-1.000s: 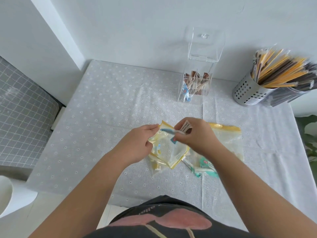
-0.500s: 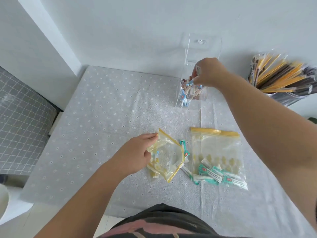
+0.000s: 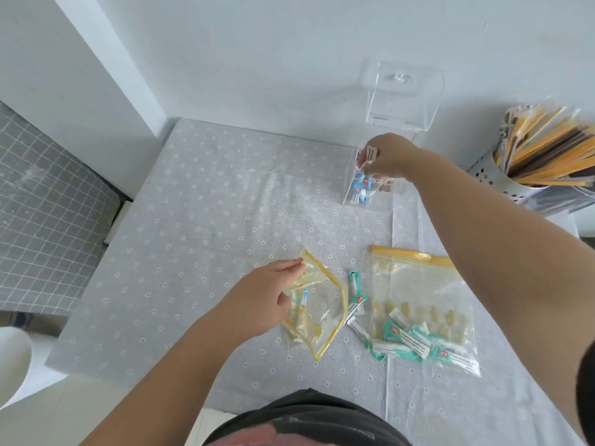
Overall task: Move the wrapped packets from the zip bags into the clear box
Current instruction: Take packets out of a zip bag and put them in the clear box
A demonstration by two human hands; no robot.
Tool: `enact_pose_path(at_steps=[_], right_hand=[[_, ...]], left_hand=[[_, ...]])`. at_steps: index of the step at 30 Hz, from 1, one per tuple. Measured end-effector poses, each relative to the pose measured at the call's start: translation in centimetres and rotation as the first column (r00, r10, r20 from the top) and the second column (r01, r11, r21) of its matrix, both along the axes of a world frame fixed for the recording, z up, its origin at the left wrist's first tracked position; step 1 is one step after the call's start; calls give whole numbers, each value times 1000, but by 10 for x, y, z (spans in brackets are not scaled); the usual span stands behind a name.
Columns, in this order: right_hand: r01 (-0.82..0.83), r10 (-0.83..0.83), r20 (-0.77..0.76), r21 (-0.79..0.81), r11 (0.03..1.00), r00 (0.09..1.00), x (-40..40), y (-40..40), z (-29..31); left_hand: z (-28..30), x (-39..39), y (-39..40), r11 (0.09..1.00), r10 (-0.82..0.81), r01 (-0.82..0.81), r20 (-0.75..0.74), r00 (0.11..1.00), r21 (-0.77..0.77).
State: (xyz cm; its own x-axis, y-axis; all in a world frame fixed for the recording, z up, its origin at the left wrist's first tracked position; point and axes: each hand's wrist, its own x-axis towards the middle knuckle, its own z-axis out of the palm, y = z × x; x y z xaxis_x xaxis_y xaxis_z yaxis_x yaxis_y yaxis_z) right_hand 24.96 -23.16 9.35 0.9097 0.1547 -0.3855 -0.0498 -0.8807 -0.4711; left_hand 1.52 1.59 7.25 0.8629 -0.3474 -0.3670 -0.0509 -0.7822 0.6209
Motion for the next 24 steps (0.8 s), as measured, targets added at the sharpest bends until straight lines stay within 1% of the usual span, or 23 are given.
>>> enact_pose_path(at_steps=[4, 6, 10, 12, 13, 14, 15, 16, 17, 18, 19, 20, 21, 22, 23, 24], right_hand=[[59, -63, 64, 71, 996, 996, -4, -4, -2], [40, -47, 111, 60, 997, 993, -6, -3, 0], [-20, 20, 120, 6, 1000, 993, -16, 0, 3], [-7, 8, 178, -10, 1000, 984, -26, 6, 10], [16, -21, 213, 25, 1000, 977, -36, 12, 15], [36, -56, 228, 93, 995, 972, -50, 18, 23], [46, -84, 207, 184, 982, 975, -68, 26, 31], [39, -85, 156, 279, 959, 984, -89, 33, 39], [13, -47, 90, 352, 936, 995, -112, 40, 46], [-16, 14, 9, 388, 922, 1000, -134, 48, 50], [-67, 97, -66, 363, 929, 993, -155, 57, 47], [-153, 191, -122, 265, 952, 974, -173, 66, 38], [-256, 275, -173, 123, 959, 946, -188, 77, 26], [-338, 325, -225, -22, 941, 919, -199, 87, 11], [-388, 338, -283, -141, 911, 898, -206, 94, -5], [-419, 339, -322, -220, 881, 884, -210, 100, -20]], left_hand=[[-1, 3, -2, 1000, -4, 4, -13, 1000, -4], [0, 4, -4, 1000, -8, 8, -10, 1000, -1], [2, 5, -7, 1000, -17, 17, 1, 1000, -6], [3, 5, -6, 1000, 0, 0, -1, 1000, -19], [3, 5, -5, 999, 13, -13, -1, 1000, -33], [3, 5, -4, 998, 31, -31, -4, 1000, -46], [4, 5, -3, 997, 52, -52, -7, 999, -54], [5, 5, -1, 996, 72, -72, -9, 997, -55], [5, 5, 1, 995, 84, -84, -6, 996, -47], [6, 6, 3, 996, 88, -88, -2, 996, -33], [6, 7, 5, 996, 85, -85, 0, 996, -18], [7, 7, 5, 997, 79, -79, 0, 997, -5], [9, 8, 5, 998, 68, -68, 2, 998, 6], [10, 8, 5, 999, 52, -52, 3, 999, 10], [12, 8, 4, 999, 41, -41, 3, 999, 4], [14, 7, 4, 999, 38, -38, 2, 999, -8]])
